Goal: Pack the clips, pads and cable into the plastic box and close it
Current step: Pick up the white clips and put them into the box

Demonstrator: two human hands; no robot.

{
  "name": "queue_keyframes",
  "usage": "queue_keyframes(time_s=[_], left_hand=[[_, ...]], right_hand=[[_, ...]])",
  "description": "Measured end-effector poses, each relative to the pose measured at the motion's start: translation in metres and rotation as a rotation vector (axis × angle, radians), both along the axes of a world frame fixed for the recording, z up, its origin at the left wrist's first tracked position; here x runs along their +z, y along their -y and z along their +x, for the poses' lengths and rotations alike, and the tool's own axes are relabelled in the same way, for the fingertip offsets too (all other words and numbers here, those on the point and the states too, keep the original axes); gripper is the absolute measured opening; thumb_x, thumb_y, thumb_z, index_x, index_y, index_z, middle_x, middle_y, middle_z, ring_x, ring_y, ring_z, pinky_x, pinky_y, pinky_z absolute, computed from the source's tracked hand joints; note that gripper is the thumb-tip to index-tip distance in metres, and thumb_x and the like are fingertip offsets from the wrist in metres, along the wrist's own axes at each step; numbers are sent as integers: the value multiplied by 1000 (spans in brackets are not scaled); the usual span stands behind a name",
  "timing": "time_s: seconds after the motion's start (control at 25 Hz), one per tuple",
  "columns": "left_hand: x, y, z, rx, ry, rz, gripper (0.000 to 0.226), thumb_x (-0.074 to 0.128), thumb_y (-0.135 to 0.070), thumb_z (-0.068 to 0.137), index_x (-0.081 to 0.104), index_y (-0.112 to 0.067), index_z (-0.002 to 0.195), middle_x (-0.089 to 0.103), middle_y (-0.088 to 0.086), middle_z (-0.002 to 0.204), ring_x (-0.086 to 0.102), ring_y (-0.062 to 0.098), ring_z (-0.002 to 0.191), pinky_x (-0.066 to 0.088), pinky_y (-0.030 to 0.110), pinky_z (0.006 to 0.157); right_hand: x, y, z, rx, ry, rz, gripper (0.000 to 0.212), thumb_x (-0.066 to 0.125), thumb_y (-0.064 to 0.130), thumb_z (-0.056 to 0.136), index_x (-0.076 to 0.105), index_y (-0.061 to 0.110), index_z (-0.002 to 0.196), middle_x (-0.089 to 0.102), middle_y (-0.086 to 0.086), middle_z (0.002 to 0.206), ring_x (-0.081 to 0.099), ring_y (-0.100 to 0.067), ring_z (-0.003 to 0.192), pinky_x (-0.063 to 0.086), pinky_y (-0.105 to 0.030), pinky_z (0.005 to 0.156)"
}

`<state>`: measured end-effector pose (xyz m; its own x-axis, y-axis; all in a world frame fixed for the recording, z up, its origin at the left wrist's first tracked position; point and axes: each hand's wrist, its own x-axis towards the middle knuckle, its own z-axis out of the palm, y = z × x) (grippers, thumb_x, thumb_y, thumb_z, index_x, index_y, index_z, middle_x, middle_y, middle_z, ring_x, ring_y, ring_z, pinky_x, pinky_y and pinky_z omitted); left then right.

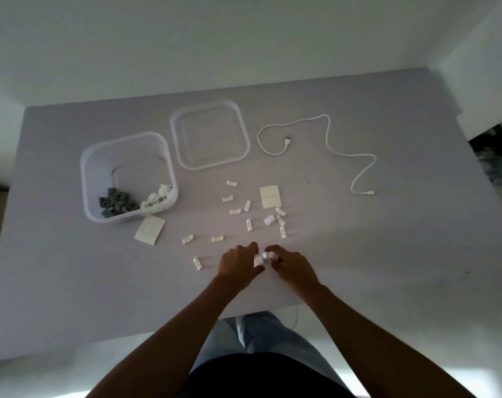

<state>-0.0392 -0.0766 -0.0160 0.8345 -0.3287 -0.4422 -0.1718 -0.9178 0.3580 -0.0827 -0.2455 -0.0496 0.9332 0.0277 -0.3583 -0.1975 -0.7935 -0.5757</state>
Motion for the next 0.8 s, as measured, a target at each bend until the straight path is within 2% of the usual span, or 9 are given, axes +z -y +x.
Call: queue_keyframes(time_s=[0.12,0.2,0.28,0.36,0.48,0.56,0.68,0.76,0.8], left_hand=[[-8,4,-2,32,32,46,32,62,-42,89,61,-19,111,69,6,105,66,25,93,47,31,75],[-10,6,2,167,-19,-50,29,62,-44,89,67,-19,101,70,2,94,66,20,83,48,27,68],[-7,8,13,347,-173,-261,29,66,-45,87,69,-16,91,66,-2,78,62,12,68,46,24,60],[4,4,27,564,-402,-556,24,65,-33,89,69,-11,82,57,1,61,51,12,49,37,24,49],[25,-10,45,792,-722,-964,35,52,-17,93,52,-9,59,34,5,49,26,15,42,17,30,48],[36,-17,55,813,-808,-1076,38,46,-19,93,43,-11,56,29,2,49,21,13,44,17,28,46],[46,-26,64,773,-803,-1103,36,43,-18,95,41,-11,60,28,2,49,21,12,43,20,25,43],[50,-31,67,769,-771,-1067,35,43,-17,95,42,-11,61,26,5,51,20,14,44,19,26,44],[51,-37,69,779,-750,-1041,36,44,-17,95,42,-11,60,25,6,52,20,14,44,17,27,46]], right_hand=[[-5,-2,5,-82,61,-7,26,54,38,97,70,21,109,73,-1,96,68,-16,85,53,-26,76],[-3,-4,10,-262,110,116,20,65,31,91,73,14,98,70,1,88,62,-10,76,48,-19,71],[6,-2,19,-571,32,491,13,65,19,89,67,13,78,62,-1,72,51,-12,62,42,-19,58],[16,6,29,-788,-156,1022,19,50,8,86,55,11,69,52,-7,67,37,-15,54,27,-25,50],[38,20,43,-806,-291,1371,4,46,9,74,50,8,73,44,-11,69,23,-18,56,14,-31,53],[42,21,56,-767,-273,1193,17,52,19,82,47,10,69,38,-11,65,22,-18,54,16,-28,49],[31,12,74,-553,-4,505,27,64,31,90,56,15,69,57,-4,61,52,-15,48,41,-25,48],[23,8,80,-285,121,82,15,60,32,91,69,21,97,73,-4,81,69,-19,70,54,-29,67],[20,6,83,-172,113,-59,24,57,30,92,67,23,112,74,-7,92,70,-26,81,55,-33,74]])
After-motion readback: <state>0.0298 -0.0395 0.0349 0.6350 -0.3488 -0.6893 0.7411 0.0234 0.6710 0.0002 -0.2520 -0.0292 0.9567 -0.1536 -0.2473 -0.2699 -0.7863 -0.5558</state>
